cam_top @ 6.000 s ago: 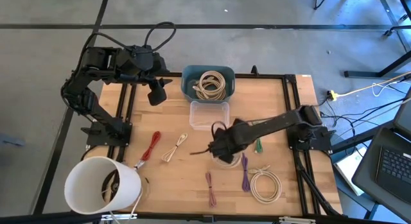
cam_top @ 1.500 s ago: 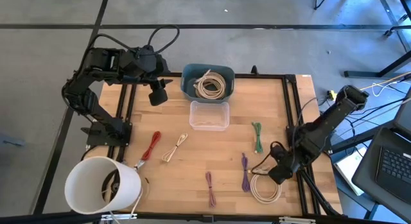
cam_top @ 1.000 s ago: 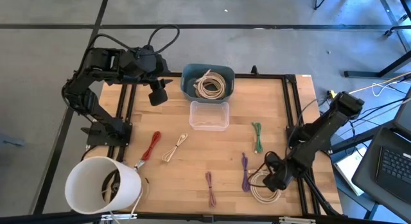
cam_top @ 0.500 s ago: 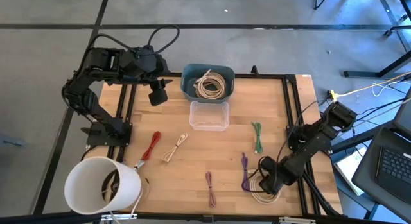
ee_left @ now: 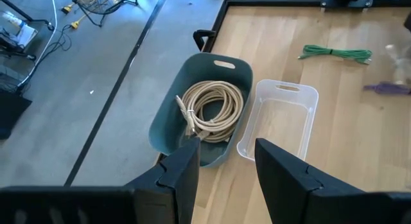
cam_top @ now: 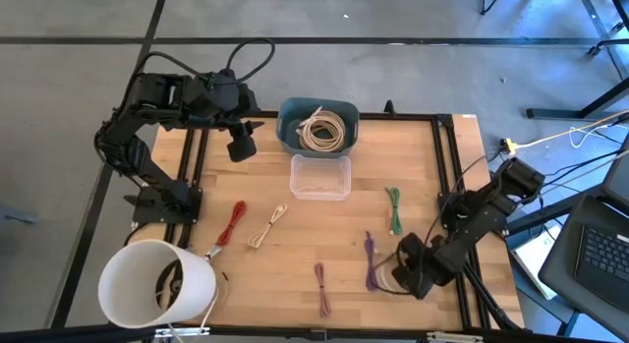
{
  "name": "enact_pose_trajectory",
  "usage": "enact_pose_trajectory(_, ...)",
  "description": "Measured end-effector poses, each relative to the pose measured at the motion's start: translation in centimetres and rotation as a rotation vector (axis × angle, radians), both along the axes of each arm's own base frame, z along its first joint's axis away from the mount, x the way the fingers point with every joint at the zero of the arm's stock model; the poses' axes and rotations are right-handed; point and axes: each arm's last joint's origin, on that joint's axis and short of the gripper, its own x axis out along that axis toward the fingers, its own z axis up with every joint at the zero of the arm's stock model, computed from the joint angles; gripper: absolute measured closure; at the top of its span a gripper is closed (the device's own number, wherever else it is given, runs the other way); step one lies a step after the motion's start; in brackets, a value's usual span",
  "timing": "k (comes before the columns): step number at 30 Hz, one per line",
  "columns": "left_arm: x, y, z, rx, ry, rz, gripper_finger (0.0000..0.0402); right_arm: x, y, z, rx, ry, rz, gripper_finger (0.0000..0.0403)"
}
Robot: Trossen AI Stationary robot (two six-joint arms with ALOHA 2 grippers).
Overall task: Pick & Place USB Port
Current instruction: Put the brown HDMI cable into the blue bin
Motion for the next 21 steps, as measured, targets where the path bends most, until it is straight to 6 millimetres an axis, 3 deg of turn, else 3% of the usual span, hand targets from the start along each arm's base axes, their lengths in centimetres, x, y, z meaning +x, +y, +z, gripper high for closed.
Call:
enact_pose_trajectory(4,0.0,0.0,0.0,0.000,0.000,0.000,0.0258,0.4,0.3,2.8,-0.100,0.007,-0.045,0.0373)
enact_pose_trajectory(10,0.0,0.0,0.0,0.004,0.003,-0.003,0.0258,0.7,-0.3,9.9,-0.330,0.114,-0.068,0.0373)
enact_pose_trajectory(13,0.1,0.0,0.1,0.007,-0.006,-0.005,0.0258,1.7,-0.6,12.3,-0.315,-0.086,0.011,0.0373)
enact_pose_trajectory(17,0.3,0.0,0.3,0.007,-0.038,-0.008,0.0258,3.4,-2.9,14.3,-0.441,-0.327,-0.042,0.0373)
enact_pose_trajectory(21,0.4,0.0,0.3,0.001,-0.044,-0.014,0.0258,4.9,-6.2,15.9,-0.558,-0.434,-0.075,0.0373)
